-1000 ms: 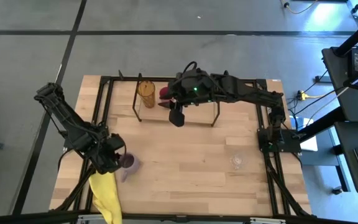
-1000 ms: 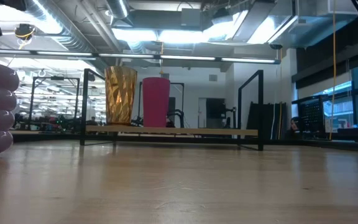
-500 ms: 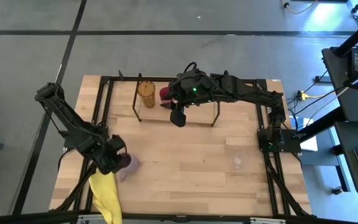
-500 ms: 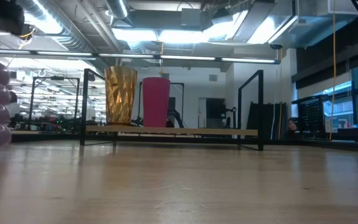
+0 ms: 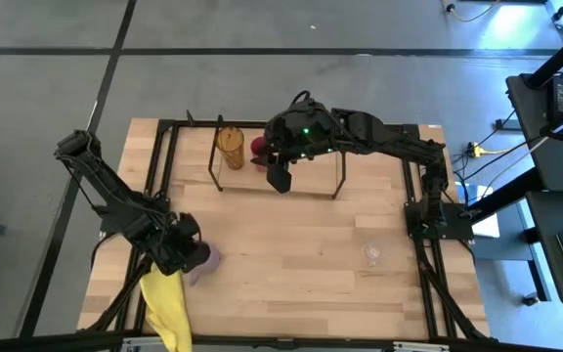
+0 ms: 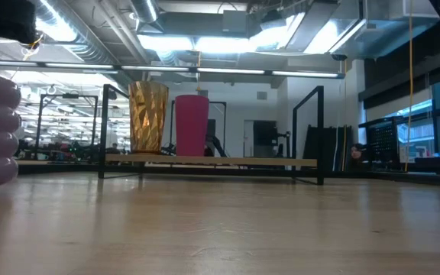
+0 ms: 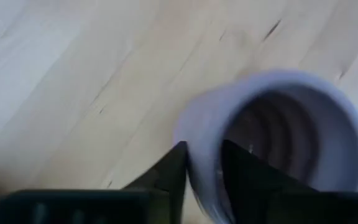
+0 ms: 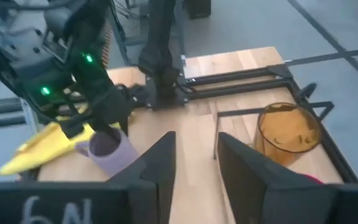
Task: Stack small to large cups/mugs on shelf
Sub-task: Prepare the purple mug on the table
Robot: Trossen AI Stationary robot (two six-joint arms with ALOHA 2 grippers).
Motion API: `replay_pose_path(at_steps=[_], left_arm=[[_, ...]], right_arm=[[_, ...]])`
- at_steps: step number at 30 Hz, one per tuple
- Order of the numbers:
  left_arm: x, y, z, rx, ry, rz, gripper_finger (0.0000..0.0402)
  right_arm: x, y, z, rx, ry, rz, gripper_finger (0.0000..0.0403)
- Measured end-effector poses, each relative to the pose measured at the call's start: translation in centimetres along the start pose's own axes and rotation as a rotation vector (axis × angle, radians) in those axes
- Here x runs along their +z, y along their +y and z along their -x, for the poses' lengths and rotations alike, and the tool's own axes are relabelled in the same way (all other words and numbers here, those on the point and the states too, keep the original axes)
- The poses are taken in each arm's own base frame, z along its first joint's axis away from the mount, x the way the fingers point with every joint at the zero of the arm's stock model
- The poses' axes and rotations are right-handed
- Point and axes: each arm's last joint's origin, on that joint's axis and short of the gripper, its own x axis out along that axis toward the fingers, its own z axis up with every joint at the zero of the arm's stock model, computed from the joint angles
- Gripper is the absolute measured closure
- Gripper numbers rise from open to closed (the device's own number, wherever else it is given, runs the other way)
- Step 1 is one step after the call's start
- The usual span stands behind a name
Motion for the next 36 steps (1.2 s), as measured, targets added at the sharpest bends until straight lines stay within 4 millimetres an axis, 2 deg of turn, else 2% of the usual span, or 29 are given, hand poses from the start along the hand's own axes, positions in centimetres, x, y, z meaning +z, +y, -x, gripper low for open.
replay_pose_path(at_steps=[4,8,14,17,22,26,31,36], left_arm=[[0.6,0.0,-0.5,-0.005,-0.026,0.009,0.0375],[1.9,-0.4,-0.8,-0.043,-0.075,0.007,0.0375],[3.8,-0.4,-1.3,-0.061,-0.121,-0.006,0.0375],[5.1,-0.5,-1.7,-0.087,-0.144,-0.017,0.0375],[7.6,-1.3,-3.4,-0.126,-0.121,-0.087,0.0375],[10.7,-2.3,-4.2,-0.083,-0.141,-0.139,0.0375],[14.2,-3.7,-5.1,-0.07,-0.123,-0.231,0.0375],[17.8,-5.1,-6.0,-0.097,-0.096,-0.282,0.0374]], right_arm=[[0.1,0.0,0.0,0.013,-0.012,-0.01,0.0283],[0.3,0.0,0.4,-0.005,-0.024,-0.028,0.0283],[1.0,-0.2,2.8,-0.086,-0.074,-0.035,0.0283],[1.6,-0.5,5.5,-0.178,-0.134,-0.037,0.0283],[2.8,-1.2,12.4,-0.403,-0.287,-0.025,0.0283],[2.6,-1.2,17.3,-0.489,-0.348,-0.059,0.0283],[1.1,-1.5,20.5,-0.589,-0.295,-0.126,0.0283],[-0.2,-1.6,21.7,-0.676,-0.234,-0.168,0.0283]])
